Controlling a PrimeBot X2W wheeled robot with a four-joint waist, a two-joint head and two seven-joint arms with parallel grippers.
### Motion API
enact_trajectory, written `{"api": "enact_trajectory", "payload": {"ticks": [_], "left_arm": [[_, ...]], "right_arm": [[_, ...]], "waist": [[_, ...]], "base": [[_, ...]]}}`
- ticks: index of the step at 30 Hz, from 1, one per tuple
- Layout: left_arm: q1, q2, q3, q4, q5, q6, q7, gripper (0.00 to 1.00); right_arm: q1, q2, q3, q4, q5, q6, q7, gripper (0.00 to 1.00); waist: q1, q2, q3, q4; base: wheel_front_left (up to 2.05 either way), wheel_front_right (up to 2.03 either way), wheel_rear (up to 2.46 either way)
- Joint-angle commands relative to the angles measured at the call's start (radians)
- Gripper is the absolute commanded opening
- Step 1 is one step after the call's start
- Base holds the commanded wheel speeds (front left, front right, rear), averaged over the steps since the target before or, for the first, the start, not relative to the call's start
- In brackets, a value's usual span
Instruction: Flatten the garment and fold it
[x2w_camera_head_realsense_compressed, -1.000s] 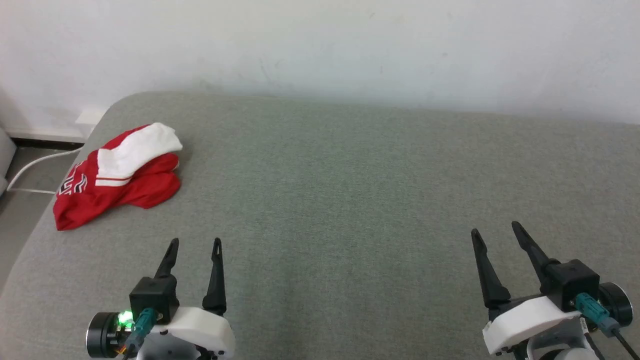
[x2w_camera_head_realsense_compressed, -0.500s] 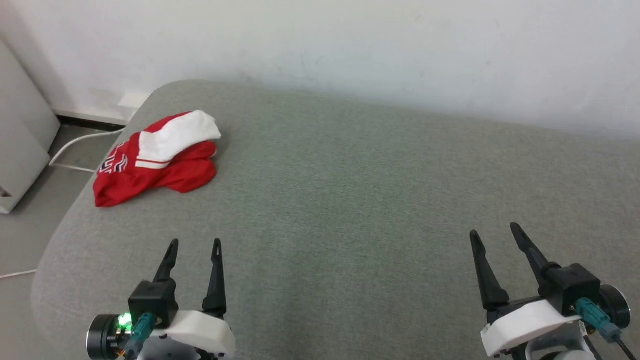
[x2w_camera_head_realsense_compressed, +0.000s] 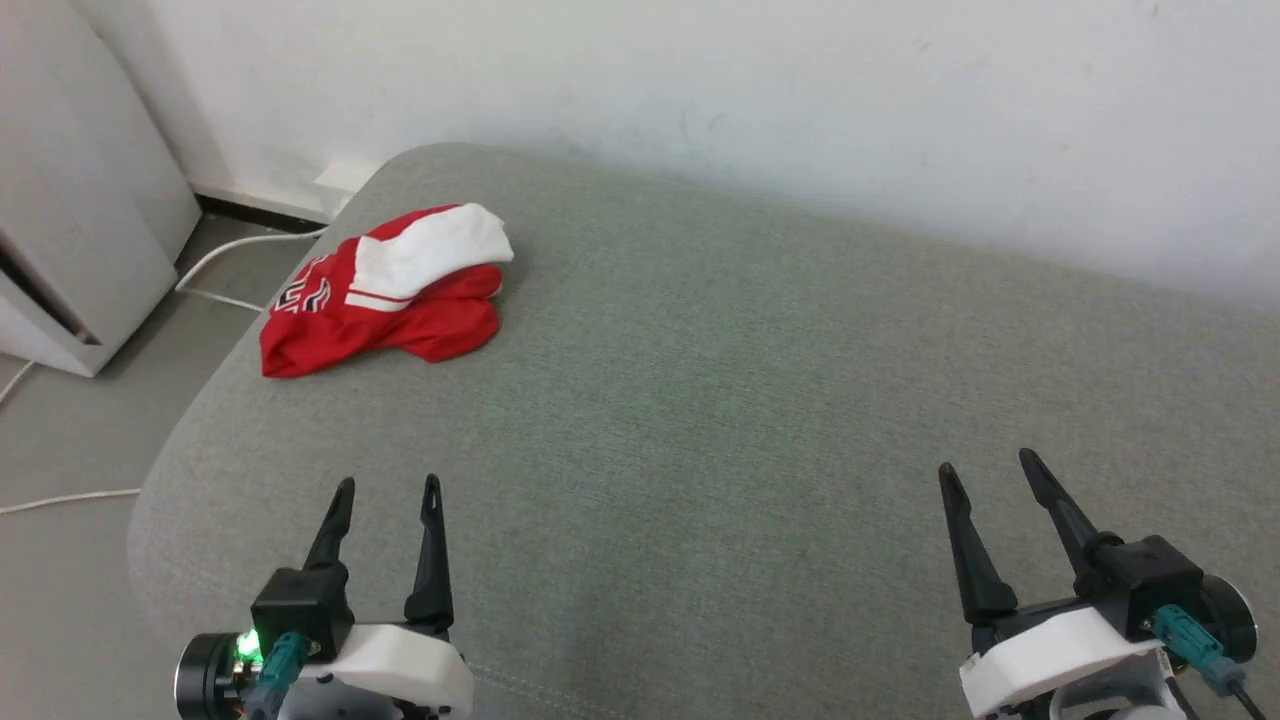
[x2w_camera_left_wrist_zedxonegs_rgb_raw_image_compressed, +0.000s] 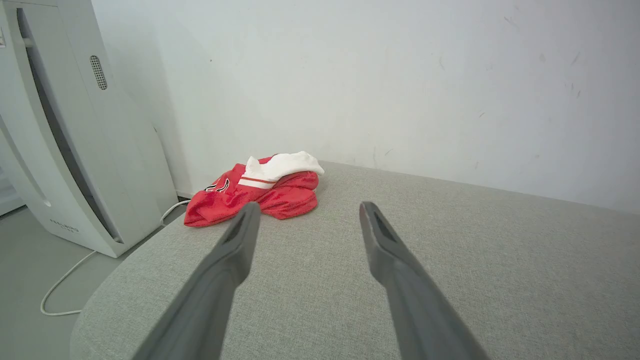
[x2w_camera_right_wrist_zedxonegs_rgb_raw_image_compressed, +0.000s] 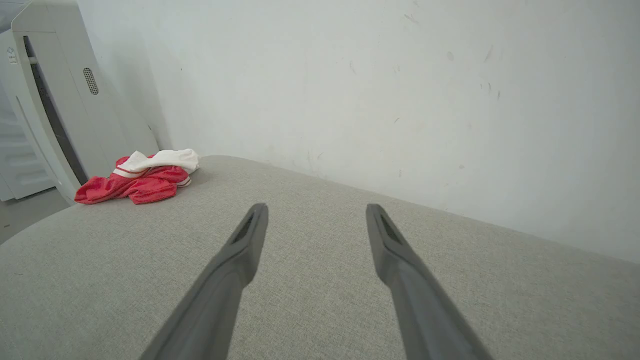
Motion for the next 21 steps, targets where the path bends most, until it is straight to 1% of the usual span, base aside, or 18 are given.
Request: {"api": "enact_trajectory", "payload": {"ticks": [1, 21], "left_arm": [[0.016, 0.000, -0.003, 0.003, -0.008, 0.008, -0.011, 1.00], [0.028, -0.001, -0.017, 0.004, -0.017, 0.018, -0.053, 1.00]], "right_arm": [[0.014, 0.002, 0.001, 0.003, 0.009, -0.001, -0.009, 1.00], [0.024, 0.003, 0.015, 0.024, 0.024, -0.002, -0.051, 1.00]], "waist": [[0.0000, 0.0000, 0.002, 0.016], [0.0000, 0.0000, -0.002, 0.105]], "base": [[0.00, 0.00, 0.00], [0.00, 0.00, 0.00]]}}
